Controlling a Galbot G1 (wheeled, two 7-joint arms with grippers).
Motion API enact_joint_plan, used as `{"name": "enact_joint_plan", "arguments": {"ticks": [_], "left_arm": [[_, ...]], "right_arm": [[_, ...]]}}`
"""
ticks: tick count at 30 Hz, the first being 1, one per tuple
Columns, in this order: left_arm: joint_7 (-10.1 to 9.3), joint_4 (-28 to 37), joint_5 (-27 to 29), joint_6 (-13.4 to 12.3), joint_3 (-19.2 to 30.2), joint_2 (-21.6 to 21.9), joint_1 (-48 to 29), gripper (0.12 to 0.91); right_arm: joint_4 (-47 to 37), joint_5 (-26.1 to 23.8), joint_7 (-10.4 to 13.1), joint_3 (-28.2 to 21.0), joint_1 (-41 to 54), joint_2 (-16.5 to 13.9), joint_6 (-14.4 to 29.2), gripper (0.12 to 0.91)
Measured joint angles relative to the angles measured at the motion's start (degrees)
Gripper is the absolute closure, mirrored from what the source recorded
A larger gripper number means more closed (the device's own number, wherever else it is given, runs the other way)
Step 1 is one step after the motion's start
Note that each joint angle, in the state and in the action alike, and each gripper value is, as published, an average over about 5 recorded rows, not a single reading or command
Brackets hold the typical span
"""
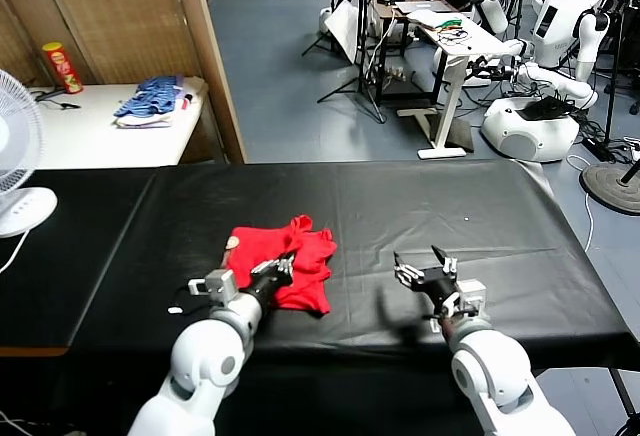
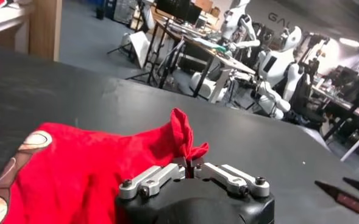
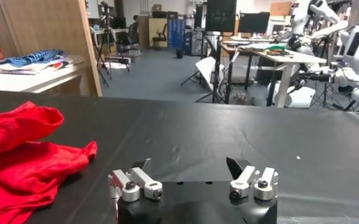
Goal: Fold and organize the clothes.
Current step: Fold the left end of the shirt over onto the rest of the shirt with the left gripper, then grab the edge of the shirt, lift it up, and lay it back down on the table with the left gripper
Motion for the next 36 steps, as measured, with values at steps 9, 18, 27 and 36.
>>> {"name": "enact_joint_plan", "arguments": {"ticks": [9,18,27,36], "left_arm": [[-1.12,1.79,-1.5,-0.32,-0.04,-3.08,-0.68,0.744],[-0.63,1.52,-8.72,-2.18,-2.3,-5.93,-2.12,0.28],[5.02,2.36,-1.39,-5.18,-9.03,1.48,-0.15,0.232],[6.54,4.47,-0.66,-5.56,-13.68,2.97,3.08,0.232]], "right_arm": [[-0.43,-0.84,-0.93,-1.46,0.39,0.25,0.18,0.227],[-2.21,-0.01,-4.31,-5.04,2.87,0.18,0.89,0.227],[-7.01,0.48,-5.72,-14.17,11.34,2.61,1.31,0.227],[-16.4,-12.97,-7.61,-20.88,16.26,6.62,0.93,0.227]]}}
